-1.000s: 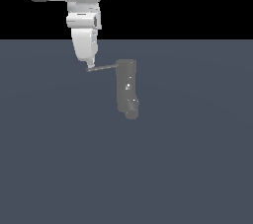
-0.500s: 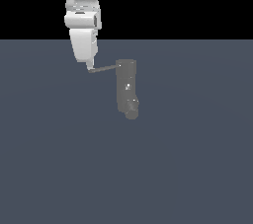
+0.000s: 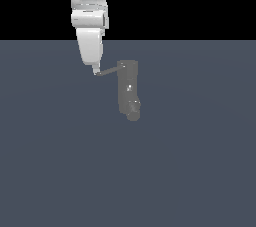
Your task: Turn on the faucet by rotating a designated handle.
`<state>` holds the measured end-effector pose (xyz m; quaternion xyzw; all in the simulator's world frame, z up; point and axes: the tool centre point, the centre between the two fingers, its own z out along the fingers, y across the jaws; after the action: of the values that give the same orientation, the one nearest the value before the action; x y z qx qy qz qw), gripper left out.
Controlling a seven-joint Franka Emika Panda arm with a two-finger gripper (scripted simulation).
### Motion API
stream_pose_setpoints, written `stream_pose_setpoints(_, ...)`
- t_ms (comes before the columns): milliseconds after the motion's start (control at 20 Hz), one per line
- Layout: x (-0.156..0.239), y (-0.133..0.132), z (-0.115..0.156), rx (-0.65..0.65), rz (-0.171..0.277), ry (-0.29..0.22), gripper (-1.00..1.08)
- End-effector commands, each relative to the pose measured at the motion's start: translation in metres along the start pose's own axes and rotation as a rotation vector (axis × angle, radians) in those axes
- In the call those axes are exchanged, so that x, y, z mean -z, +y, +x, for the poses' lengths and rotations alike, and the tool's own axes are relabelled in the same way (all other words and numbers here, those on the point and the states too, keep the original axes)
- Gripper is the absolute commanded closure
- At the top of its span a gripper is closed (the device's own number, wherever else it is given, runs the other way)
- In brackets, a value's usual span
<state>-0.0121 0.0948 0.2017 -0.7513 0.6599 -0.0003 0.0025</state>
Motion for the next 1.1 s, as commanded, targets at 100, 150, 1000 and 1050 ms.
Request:
stream_pose_setpoints(100, 0.000, 0.012, 0.018, -0.011, -0.002, 0.003, 1.08)
stream_pose_setpoints(150, 0.000, 0.015, 0.020, -0.011, -0.002, 0.003, 1.08)
stream_pose_setpoints(1000, 0.001, 0.048, 0.054, -0.001, -0.001, 0.002, 1.08)
stream_pose_setpoints(1050, 0.001, 0.048, 0.060, -0.001, -0.002, 0.002, 1.08)
